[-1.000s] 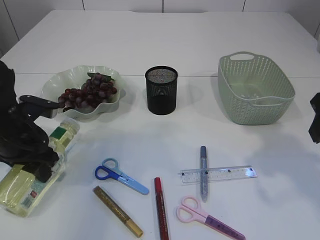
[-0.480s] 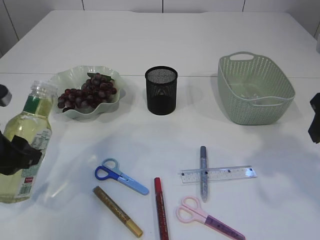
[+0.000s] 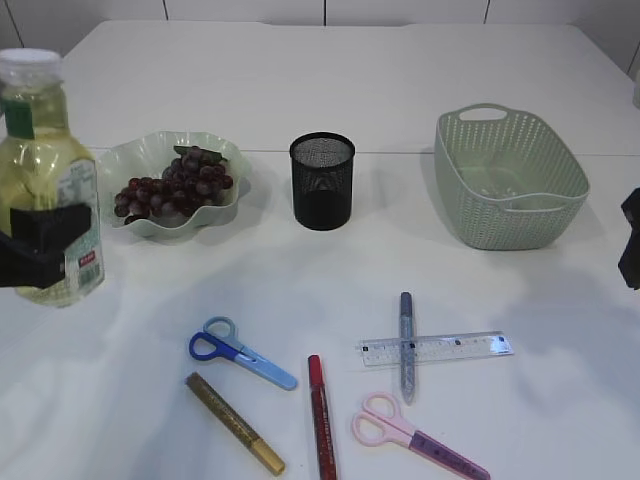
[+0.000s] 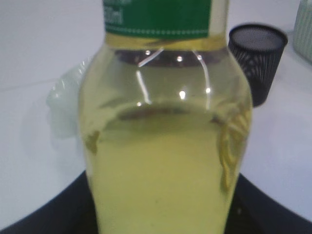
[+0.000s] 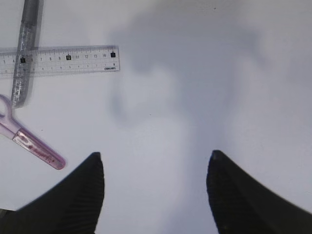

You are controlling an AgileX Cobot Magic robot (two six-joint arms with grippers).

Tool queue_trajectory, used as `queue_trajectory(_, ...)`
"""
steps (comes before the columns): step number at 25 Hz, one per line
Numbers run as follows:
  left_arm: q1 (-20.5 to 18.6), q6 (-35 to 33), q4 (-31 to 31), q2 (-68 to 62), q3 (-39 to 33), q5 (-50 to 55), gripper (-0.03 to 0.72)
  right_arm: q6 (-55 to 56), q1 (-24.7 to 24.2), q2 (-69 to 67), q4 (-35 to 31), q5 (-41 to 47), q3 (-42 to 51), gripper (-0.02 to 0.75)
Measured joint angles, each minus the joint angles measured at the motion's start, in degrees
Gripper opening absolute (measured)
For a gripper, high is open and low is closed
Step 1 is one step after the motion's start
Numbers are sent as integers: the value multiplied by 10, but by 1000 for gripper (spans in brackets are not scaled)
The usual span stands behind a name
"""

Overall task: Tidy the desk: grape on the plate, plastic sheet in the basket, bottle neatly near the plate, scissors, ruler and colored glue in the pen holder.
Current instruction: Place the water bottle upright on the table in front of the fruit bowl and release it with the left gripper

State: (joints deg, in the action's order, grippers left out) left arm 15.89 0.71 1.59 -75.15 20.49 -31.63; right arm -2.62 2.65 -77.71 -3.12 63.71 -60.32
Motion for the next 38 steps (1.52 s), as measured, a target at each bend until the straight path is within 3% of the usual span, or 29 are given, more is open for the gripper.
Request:
queue_trajectory(8, 0, 36, 71, -33, -1, -188, 414, 0, 0, 0, 0, 7, 0, 513)
queue_trajectory(17, 0, 37, 90, -102, -1, -285, 414, 0, 0, 0, 0, 9, 0, 512)
queue_trajectory(38, 0, 37, 152, -358, 141, -292, 414, 0, 0, 0, 0, 15, 0, 512)
